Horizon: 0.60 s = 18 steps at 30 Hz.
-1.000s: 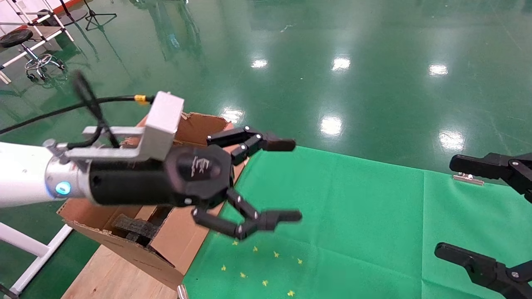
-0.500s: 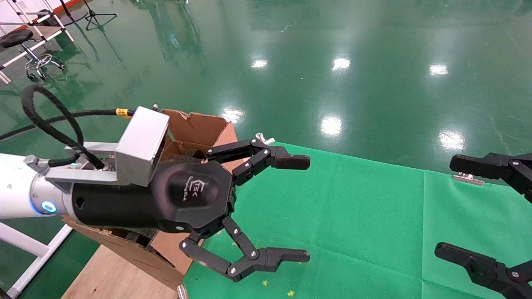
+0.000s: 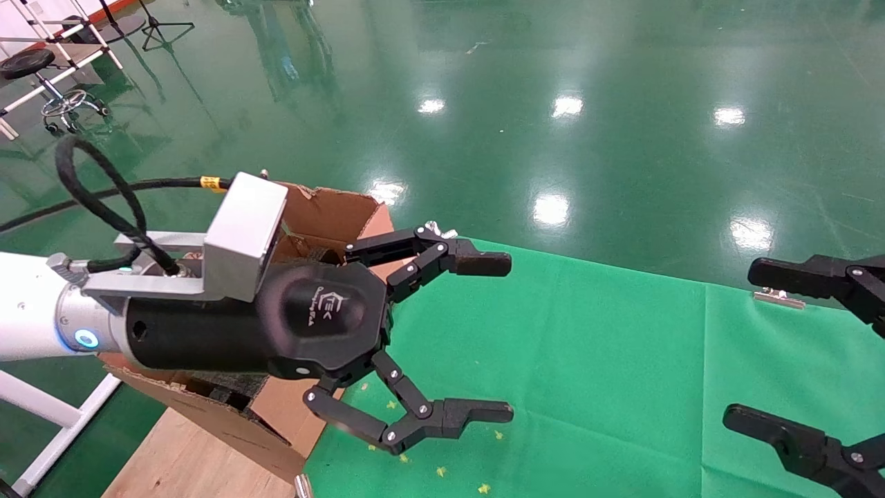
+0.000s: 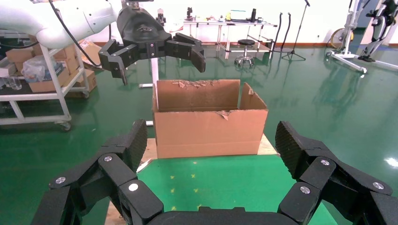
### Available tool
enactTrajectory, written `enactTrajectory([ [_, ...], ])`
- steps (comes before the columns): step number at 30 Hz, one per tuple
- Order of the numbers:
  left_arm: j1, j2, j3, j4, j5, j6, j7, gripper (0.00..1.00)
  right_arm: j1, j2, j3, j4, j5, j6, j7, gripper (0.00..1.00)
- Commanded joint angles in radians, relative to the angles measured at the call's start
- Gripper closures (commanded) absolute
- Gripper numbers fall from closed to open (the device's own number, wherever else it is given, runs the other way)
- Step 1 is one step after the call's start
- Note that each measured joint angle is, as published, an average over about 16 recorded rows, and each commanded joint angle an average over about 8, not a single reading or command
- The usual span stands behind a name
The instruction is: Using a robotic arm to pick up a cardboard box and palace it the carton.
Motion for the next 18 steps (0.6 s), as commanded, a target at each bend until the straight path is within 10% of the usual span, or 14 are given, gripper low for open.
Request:
enactTrajectory([
  [1,-0.001,0.0,0.001,0.002,0.001,0.0,0.0,0.0,0.0,0.0,0.0,0.0,0.0,0.0,0.0,0.0],
  [18,-0.005,0.001,0.003,0.007,0.006,-0.002,-0.001,0.0,0.0,0.0,0.0,0.0,0.0,0.0,0.0,0.0],
])
